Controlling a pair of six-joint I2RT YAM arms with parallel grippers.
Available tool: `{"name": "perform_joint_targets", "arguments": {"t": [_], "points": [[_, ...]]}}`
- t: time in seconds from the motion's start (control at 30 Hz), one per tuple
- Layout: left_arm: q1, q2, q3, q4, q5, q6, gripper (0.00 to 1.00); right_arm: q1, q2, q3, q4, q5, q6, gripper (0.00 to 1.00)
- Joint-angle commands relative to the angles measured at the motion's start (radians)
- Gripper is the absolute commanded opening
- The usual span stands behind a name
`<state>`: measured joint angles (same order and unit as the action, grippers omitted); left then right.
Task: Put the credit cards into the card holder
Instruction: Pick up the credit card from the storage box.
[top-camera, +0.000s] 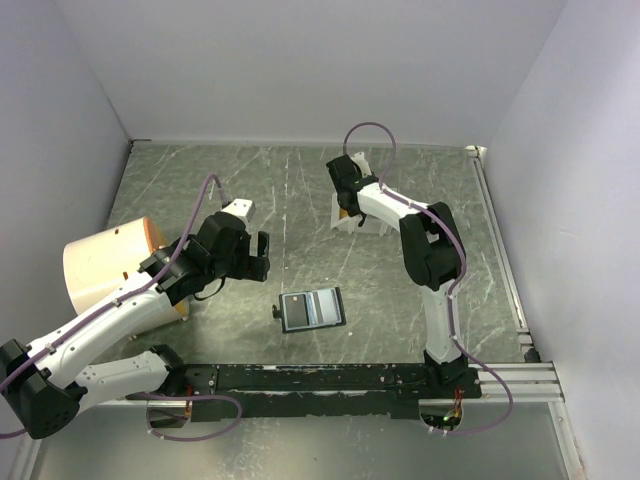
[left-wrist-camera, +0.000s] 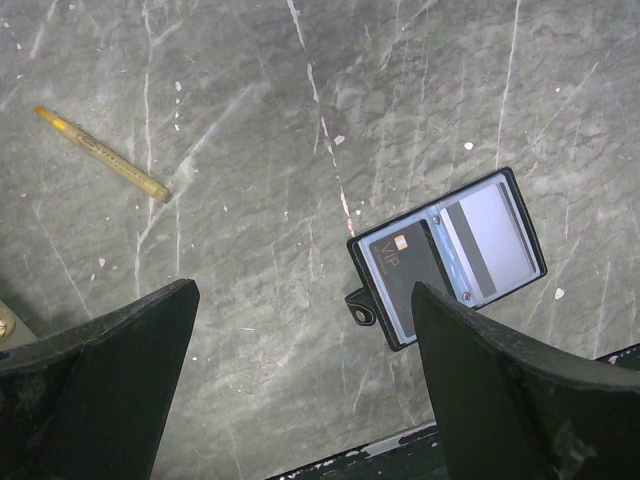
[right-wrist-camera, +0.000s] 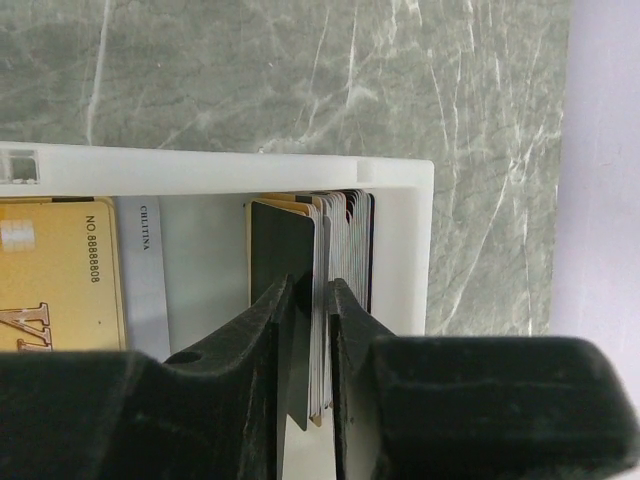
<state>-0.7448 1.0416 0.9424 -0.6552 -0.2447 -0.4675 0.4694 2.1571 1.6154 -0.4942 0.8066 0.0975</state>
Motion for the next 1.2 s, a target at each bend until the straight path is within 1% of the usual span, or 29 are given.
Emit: {"name": "perform_joint_targets", "arguments": {"t": [0.0, 0.13, 0.4, 0.8, 0.87, 0.93, 1.0, 1.03, 1.1, 1.17], "points": [[0.004, -0.004, 0.010, -0.003, -0.011, 0.001, 1.00, -0.011, -0.044, -0.005, 0.012, 0.010, 0.011, 0.16], [0.003, -0.005, 0.007, -0.001, -0.013, 0.001, 1.00, -0.011, -0.046, 0.000, 0.011, -0.002, 0.013, 0.10], [0.003, 0.002, 0.009, -0.001, -0.009, 0.004, 1.00, -0.011, -0.070, -0.001, 0.022, -0.030, 0.016, 0.05], [0.003, 0.001, 0.006, -0.001, -0.010, -0.002, 1.00, -0.012, -0.068, -0.010, 0.033, -0.030, 0.002, 0.04], [0.003, 0.002, 0.006, -0.001, -0.008, -0.002, 1.00, -0.013, -0.064, -0.010, 0.032, -0.031, -0.002, 0.08], [0.004, 0.004, 0.006, -0.001, -0.007, -0.001, 1.00, -0.014, -0.058, -0.008, 0.027, -0.024, 0.001, 0.17], [0.004, 0.004, 0.006, 0.000, -0.007, 0.000, 1.00, -0.014, -0.056, -0.012, 0.027, -0.025, 0.002, 0.18], [0.004, 0.005, 0.006, -0.001, -0.007, 0.000, 1.00, -0.015, -0.055, -0.013, 0.027, -0.027, 0.002, 0.17], [0.003, 0.005, 0.006, -0.001, -0.007, -0.002, 1.00, -0.015, -0.055, -0.019, 0.032, -0.031, -0.001, 0.07], [0.004, 0.006, 0.006, -0.001, -0.007, -0.001, 1.00, -0.017, -0.055, -0.021, 0.035, -0.037, -0.007, 0.00]]}}
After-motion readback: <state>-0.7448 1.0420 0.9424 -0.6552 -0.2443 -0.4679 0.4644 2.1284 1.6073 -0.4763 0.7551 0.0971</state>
